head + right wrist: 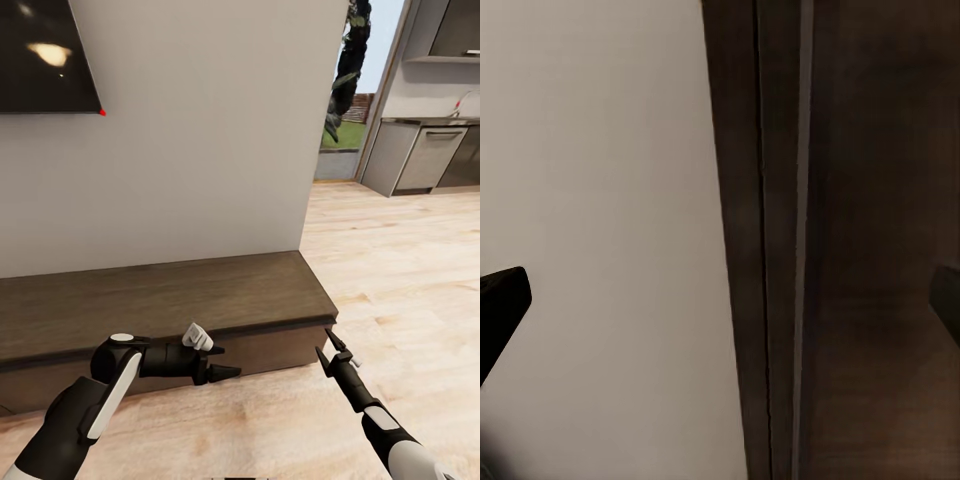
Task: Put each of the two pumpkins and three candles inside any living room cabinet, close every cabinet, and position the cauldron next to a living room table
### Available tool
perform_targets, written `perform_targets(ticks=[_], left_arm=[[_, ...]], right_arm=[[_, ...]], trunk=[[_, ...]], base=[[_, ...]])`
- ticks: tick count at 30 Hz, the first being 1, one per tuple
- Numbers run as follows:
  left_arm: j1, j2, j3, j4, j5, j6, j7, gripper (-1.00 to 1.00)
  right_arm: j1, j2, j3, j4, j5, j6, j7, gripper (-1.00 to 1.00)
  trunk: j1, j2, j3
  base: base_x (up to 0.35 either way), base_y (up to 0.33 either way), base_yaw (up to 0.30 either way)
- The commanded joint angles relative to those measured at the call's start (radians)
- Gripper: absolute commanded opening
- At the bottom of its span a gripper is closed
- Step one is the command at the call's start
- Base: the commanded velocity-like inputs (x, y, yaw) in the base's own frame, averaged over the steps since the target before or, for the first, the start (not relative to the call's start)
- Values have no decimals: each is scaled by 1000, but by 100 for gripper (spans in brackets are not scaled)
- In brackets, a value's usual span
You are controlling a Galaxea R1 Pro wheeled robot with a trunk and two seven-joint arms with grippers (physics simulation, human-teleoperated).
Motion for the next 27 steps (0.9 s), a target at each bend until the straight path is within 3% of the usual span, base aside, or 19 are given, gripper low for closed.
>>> perform_targets(ticks=[1, 12, 27], left_arm=[[-1, 1, -1, 0, 2, 4, -1, 100], [-1, 0, -1, 0, 2, 4, -2, 100], [-1, 2, -1, 0, 2, 4, -2, 100]], right_arm=[[0, -1, 1, 1, -7, 9, 7, 100], [0, -1, 2, 1, -7, 11, 56, 100], [0, -1, 2, 1, -5, 12, 86, 100]], trunk=[[0, 0, -1], [4, -3, -39], [4, -3, -39]], base=[[0, 0, 0], [0, 0, 0], [0, 0, 0]])
